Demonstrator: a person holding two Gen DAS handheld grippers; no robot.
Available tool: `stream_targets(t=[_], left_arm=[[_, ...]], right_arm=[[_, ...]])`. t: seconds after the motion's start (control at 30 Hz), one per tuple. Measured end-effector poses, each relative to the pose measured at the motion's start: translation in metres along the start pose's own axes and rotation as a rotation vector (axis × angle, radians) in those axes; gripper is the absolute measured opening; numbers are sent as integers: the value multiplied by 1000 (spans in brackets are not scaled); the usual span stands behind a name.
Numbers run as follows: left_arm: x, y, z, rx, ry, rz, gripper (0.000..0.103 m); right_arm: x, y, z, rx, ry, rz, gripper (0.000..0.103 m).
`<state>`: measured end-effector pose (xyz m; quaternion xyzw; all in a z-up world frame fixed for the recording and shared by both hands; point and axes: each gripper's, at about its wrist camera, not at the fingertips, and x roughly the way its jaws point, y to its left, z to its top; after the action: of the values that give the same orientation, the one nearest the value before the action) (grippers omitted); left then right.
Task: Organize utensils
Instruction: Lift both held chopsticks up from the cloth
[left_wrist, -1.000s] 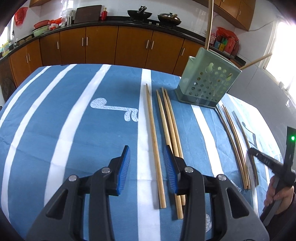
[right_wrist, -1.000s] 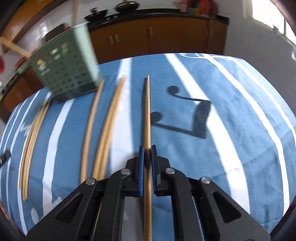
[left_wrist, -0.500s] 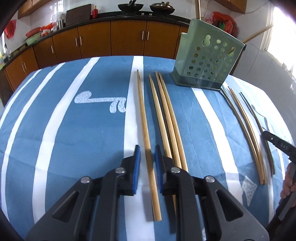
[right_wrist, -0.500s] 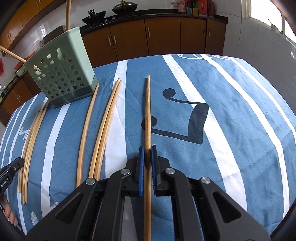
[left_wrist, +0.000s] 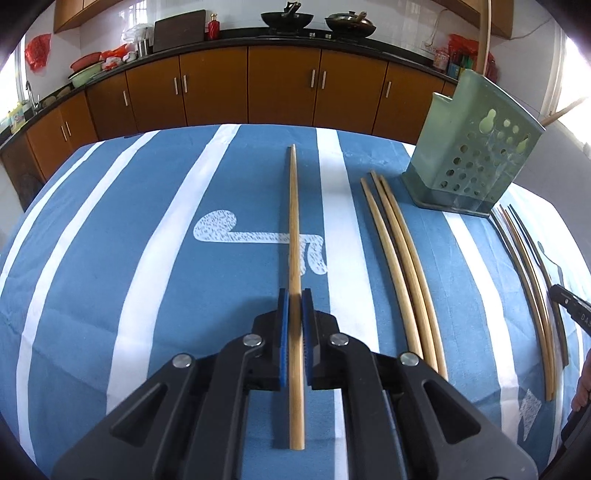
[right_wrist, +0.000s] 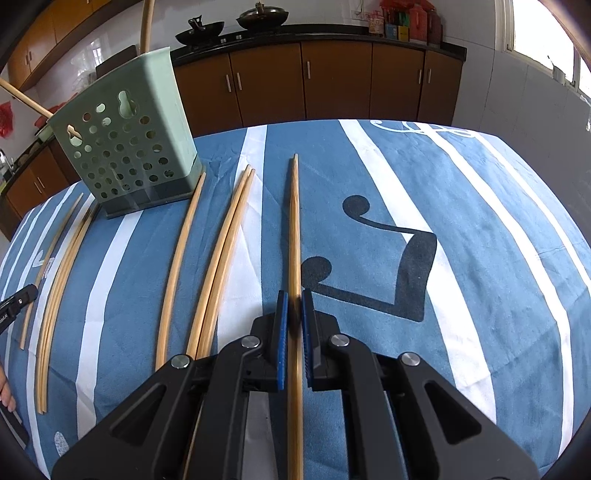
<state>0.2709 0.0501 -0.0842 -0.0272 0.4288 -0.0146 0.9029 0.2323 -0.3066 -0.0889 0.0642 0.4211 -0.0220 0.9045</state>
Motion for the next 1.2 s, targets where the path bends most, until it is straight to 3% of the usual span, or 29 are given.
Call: stream_targets(t=[0.83, 1.2], left_arm=[[2, 0, 0, 3, 2, 10, 10], [-12, -11, -18, 49, 6, 44, 13]], right_arm=[[-2, 0, -3, 9, -17, 10, 9], [-16, 0, -19, -1, -12, 29, 8]])
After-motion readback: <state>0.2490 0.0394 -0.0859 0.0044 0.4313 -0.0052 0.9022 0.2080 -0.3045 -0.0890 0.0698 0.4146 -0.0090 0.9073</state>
